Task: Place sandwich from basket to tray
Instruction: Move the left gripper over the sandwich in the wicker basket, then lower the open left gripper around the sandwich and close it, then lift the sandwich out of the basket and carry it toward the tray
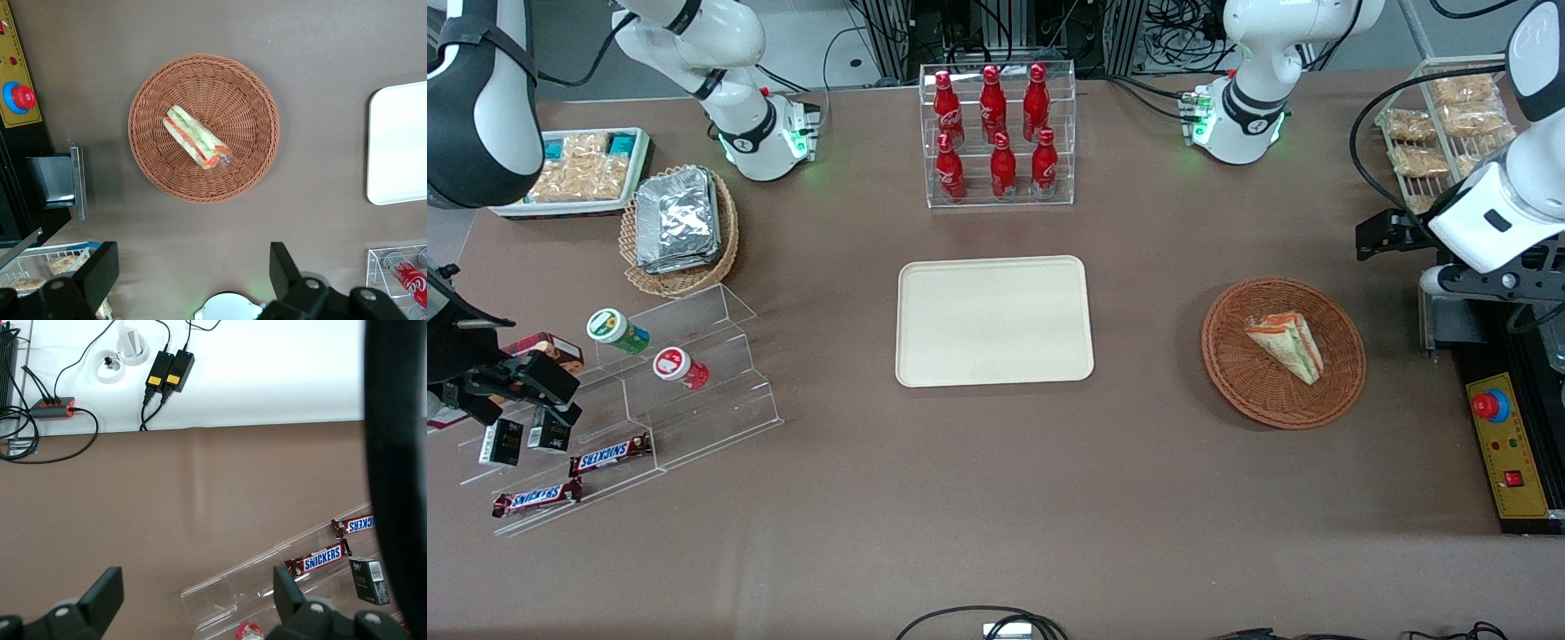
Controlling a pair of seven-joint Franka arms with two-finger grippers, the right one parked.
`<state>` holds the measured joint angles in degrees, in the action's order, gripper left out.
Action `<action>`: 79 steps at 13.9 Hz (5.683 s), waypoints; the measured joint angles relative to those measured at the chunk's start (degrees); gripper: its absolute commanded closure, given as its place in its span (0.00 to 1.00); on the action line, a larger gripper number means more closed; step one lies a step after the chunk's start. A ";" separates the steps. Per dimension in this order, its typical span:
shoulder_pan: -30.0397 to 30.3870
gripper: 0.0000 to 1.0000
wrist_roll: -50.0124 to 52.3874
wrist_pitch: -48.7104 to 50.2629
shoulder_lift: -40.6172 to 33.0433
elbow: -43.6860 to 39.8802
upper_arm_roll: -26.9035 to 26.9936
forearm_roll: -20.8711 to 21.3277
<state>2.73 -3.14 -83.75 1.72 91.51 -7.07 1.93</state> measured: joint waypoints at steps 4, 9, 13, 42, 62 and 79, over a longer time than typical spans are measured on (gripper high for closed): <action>-0.06 0.00 0.00 -0.01 0.06 -0.16 -0.01 -0.01; 0.08 0.00 0.43 -0.80 2.49 -0.04 0.24 0.02; 1.85 0.00 3.35 -6.18 3.96 4.54 0.84 0.06; 1.92 0.00 37.58 -54.08 6.20 40.57 0.49 2.46; 2.27 1.00 38.24 -62.51 11.35 43.37 1.49 2.91; -1.33 1.00 39.12 -29.38 6.76 19.35 -11.18 2.91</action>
<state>1.40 35.98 -113.13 8.49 110.86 -18.26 4.84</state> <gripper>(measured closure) 0.815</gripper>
